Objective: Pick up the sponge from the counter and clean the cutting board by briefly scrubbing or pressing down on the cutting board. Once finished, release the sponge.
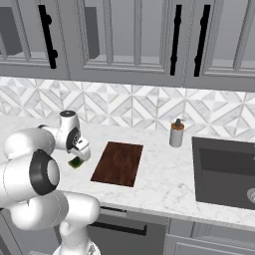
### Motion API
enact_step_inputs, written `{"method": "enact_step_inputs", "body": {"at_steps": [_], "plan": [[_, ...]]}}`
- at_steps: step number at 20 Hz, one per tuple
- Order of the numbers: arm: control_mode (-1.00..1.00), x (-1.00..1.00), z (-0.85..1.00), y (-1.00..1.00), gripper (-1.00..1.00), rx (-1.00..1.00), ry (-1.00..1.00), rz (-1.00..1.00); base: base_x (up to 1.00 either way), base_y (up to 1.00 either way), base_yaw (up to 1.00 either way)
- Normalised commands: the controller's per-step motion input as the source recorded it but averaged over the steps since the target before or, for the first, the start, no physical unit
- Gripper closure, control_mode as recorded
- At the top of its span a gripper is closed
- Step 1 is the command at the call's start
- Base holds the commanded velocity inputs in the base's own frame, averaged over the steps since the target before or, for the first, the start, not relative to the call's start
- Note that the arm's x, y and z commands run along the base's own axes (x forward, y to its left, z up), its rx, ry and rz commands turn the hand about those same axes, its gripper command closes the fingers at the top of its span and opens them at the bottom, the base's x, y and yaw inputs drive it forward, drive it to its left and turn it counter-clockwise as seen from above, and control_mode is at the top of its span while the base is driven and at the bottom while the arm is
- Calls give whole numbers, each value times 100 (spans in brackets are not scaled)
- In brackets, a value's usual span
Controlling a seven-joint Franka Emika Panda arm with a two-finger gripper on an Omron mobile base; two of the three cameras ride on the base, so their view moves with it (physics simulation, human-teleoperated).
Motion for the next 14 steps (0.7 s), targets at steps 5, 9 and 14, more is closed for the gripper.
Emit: {"method": "enact_step_inputs", "body": {"at_steps": [5,9,14], "plan": [[-100,0,-19,0,-100,0,1,0,0,0,0],[-100,1,-11,0,-100,0,0,0,0,0,0],[-100,0,-17,0,-100,0,0,0,0,0,0]]}}
